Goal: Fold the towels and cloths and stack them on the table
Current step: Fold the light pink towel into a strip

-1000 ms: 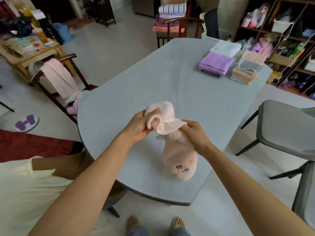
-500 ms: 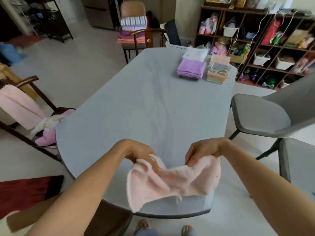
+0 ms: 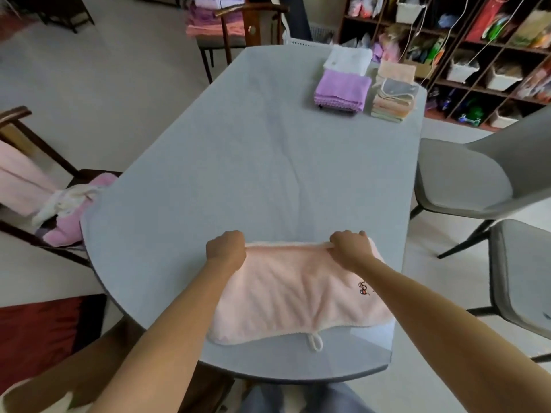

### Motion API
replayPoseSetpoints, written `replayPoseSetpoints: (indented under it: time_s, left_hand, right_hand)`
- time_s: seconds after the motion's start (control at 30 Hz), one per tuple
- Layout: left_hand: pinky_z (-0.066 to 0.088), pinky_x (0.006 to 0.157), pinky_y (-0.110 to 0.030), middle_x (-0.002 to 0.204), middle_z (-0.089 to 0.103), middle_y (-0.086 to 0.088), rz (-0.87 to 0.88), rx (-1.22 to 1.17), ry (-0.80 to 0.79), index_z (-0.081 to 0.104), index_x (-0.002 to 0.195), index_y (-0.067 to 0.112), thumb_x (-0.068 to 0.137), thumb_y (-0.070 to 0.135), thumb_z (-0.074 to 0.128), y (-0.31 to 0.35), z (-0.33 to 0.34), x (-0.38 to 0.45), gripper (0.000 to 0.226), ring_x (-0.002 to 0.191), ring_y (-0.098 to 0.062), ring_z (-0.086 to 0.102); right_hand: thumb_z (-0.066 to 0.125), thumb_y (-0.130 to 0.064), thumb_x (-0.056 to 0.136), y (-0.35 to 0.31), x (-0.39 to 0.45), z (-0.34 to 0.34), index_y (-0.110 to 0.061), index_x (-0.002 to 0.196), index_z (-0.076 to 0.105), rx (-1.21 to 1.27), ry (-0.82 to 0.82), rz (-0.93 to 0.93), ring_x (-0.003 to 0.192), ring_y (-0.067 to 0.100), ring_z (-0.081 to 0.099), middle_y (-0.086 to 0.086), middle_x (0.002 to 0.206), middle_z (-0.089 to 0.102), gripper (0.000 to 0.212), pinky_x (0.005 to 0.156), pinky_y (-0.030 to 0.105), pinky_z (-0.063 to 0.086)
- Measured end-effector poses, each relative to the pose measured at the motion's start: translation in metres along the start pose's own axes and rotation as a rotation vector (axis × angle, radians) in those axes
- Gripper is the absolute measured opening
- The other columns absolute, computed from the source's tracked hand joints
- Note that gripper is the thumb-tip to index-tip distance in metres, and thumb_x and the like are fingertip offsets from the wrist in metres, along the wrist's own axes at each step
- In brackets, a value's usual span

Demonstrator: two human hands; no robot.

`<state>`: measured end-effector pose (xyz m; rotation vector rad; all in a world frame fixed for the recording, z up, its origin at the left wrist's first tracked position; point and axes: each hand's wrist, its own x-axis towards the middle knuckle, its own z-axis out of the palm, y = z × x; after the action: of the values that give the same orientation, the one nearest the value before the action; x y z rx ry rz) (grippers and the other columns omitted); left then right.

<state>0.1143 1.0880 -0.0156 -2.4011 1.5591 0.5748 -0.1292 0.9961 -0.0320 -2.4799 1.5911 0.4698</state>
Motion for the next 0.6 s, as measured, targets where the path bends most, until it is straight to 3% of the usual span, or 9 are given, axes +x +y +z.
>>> replayPoseSetpoints:
  time_s: [0.1,0.2,0.27,0.37,0.43,0.6]
  left_hand:
    - [0.039,0.075,-0.029,0.114,0.063,-0.007,-0.050,-0.041,0.144,0.060,0.110,0.017,0.090,0.005,0.046,-0.002,-0.009,0.017,0.027,0.104,-0.030,0.061]
    - [0.042,0.087,-0.037,0.124,0.056,-0.010,-0.101,-0.123,0.231,0.049,0.125,0.014,0.091,0.004,0.045,-0.005,-0.012,0.038,0.036,0.113,-0.031,0.055]
    - [0.038,0.098,-0.042,0.135,0.045,-0.014,-0.143,-0.169,0.335,0.040,0.136,0.011,0.093,0.012,0.051,-0.008,-0.003,0.052,0.044,0.122,-0.033,0.046]
    - [0.035,0.104,-0.044,0.140,0.042,-0.018,-0.078,-0.244,0.480,0.041,0.138,0.006,0.092,0.020,0.058,-0.002,0.014,0.057,0.051,0.129,-0.035,0.040]
    - [0.037,0.101,-0.042,0.135,0.049,-0.015,0.089,-0.248,0.442,0.049,0.132,0.007,0.093,0.019,0.057,0.014,0.027,0.049,0.042,0.125,-0.033,0.045]
    - [0.045,0.083,-0.035,0.113,0.061,0.000,0.512,-0.171,0.010,0.062,0.108,0.020,0.098,0.027,0.042,0.088,0.043,0.023,0.024,0.109,-0.022,0.054]
  right_hand:
    - [0.042,-0.014,0.090,0.001,0.026,0.002,-0.018,0.090,0.056,0.036,0.195,0.015,0.096,0.027,0.058,0.003,0.091,0.065,0.015,0.092,0.035,0.026]
    - [0.050,-0.024,0.093,-0.001,0.050,0.005,-0.013,0.120,0.055,0.116,0.422,0.018,0.115,0.031,0.049,0.010,0.117,0.059,0.030,0.111,0.041,0.015]
    - [0.051,-0.032,0.095,0.005,0.058,0.005,-0.011,0.141,0.040,0.214,0.440,0.066,0.136,0.034,0.033,0.016,0.144,0.041,0.051,0.116,0.040,0.004]
    - [0.045,-0.034,0.098,0.020,0.055,0.018,-0.012,0.147,0.027,0.285,0.310,0.150,0.143,0.030,0.019,0.015,0.154,0.025,0.057,0.117,0.039,0.005]
    - [0.047,-0.030,0.096,0.032,0.047,0.035,-0.010,0.140,0.036,0.323,0.249,0.202,0.136,0.030,0.031,0.014,0.146,0.036,0.050,0.113,0.039,0.018]
    - [0.048,-0.023,0.095,0.060,0.040,0.047,-0.005,0.126,0.041,0.510,0.118,0.438,0.117,0.034,0.043,0.015,0.127,0.047,0.036,0.092,0.042,0.037]
